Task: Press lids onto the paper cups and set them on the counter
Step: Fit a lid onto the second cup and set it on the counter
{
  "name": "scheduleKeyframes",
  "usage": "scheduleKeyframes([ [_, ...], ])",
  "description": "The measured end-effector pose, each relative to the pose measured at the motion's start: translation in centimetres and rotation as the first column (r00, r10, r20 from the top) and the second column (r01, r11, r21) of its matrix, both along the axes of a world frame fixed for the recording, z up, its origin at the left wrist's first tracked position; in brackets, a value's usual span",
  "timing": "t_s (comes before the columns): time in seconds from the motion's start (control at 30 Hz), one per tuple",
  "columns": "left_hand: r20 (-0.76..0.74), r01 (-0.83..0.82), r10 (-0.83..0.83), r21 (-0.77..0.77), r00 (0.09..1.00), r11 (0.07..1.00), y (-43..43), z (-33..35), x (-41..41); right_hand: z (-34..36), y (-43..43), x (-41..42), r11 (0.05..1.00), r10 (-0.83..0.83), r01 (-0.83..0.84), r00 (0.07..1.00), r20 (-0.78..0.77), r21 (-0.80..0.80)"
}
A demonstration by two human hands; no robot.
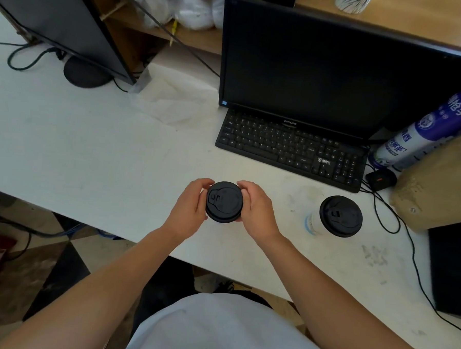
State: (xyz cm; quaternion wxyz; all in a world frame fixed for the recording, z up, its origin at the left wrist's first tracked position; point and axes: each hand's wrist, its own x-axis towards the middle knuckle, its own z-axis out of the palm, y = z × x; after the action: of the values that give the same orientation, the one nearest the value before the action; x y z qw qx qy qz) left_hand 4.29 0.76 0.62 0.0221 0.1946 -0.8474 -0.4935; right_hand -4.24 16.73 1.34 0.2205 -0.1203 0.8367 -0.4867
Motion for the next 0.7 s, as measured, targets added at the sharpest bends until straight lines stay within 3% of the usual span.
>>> scheduleKeyframes([
  [0.07,-0.005,0.092,-0.092,-0.069,0.996,0.993,-0.3,0.2,0.0,0.1,0.0,-0.2,0.999,0.009,-0.009,1.000,-0.018,0.040],
  [0.13,-0.013,0.119,-0.121,-0.085,0.993,0.989,-0.2,0.3,0.2,0.0,0.0,-0.1,0.999,-0.053,0.052,0.993,0.105,0.016],
  [0.23,-0.032,-0.007,0.007,0.019,0.999,1.000,0.6,0.6,0.7,-0.2,0.2,0.7,0.949,-0.191,0.282,0.872,0.451,-0.144],
  [0.3,-0.016,-0.117,0.120,0.123,0.993,0.986,1.3,0.8,1.0,-0.3,0.5,1.5,0.911,-0.193,0.353,0.822,0.536,-0.215],
  [0.47,0.039,-0.275,0.277,0.311,0.960,0.910,2.4,1.1,0.6,-0.7,0.6,2.7,0.880,-0.173,0.386,0.803,0.571,-0.276],
  [0.7,0.092,-0.310,0.298,0.359,0.950,0.880,3.2,0.3,0.7,-1.0,0.3,2.9,0.898,-0.196,0.372,0.817,0.542,-0.236],
])
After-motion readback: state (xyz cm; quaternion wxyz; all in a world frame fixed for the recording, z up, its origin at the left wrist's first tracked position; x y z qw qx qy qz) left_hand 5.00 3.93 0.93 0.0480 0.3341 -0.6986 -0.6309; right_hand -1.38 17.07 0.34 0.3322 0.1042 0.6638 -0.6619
